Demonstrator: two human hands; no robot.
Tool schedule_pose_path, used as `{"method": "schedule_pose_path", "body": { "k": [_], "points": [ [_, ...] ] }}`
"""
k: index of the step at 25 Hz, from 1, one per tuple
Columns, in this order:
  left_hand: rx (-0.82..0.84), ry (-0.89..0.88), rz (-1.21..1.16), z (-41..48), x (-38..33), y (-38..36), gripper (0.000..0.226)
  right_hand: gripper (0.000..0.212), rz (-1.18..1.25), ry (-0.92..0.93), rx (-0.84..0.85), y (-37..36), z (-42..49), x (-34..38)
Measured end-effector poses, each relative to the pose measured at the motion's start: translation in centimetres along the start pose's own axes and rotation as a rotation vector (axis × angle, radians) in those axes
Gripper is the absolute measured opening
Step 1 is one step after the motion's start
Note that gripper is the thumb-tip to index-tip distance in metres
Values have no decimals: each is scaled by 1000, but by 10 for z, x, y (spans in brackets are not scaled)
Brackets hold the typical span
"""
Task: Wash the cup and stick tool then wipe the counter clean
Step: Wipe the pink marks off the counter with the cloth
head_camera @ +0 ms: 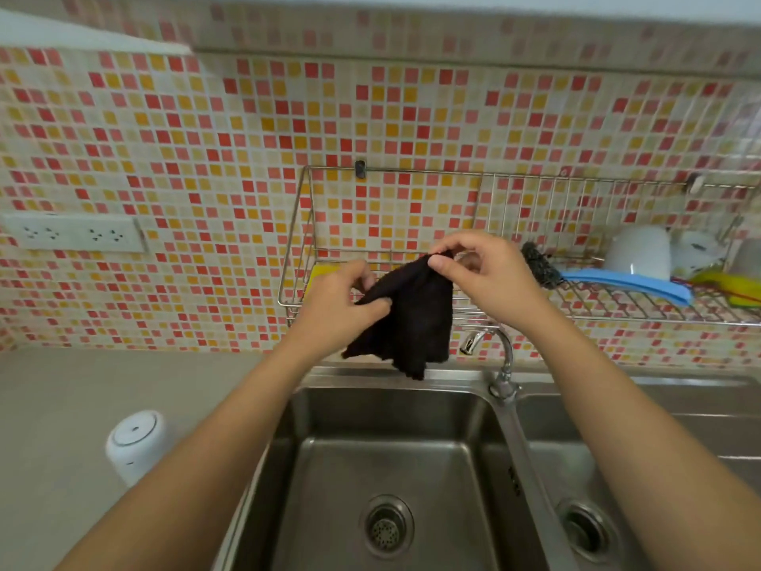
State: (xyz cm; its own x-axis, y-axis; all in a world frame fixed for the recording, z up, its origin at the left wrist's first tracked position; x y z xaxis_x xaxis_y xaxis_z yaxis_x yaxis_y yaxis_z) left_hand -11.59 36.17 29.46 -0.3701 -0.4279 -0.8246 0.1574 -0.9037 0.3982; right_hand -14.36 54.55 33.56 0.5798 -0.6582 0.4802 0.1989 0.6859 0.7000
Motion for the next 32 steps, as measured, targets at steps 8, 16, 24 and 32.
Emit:
{"method": "schedule_pose_path", "body": {
  "k": [8,16,24,32],
  "points": [
    [184,203,83,93,12,4,39,12,-49,-219,125,-36,68,-65],
    [402,204,-220,129,13,-12,56,16,40,21,277,-20,117,-15],
    [431,11,-338,157,-24,11,42,27,87,120,73,33,143,7],
    [527,55,-345,151,-11,5,40,24,51,135,8,21,136,-1]
  ]
}}
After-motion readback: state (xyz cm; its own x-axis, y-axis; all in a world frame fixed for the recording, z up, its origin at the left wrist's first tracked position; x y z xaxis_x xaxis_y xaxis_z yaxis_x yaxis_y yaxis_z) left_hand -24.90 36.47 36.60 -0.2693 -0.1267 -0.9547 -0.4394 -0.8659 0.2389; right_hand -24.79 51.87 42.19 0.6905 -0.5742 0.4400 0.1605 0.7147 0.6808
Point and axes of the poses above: each hand's wrist, its own z-axis towards the middle knuckle, its own y-axis out of the back of the hand, x = y × z, the point moved 5 cm from there along z, towards the middle knuckle, and after that the axes turned 12 degrees about -z, right-handed, at the moved point
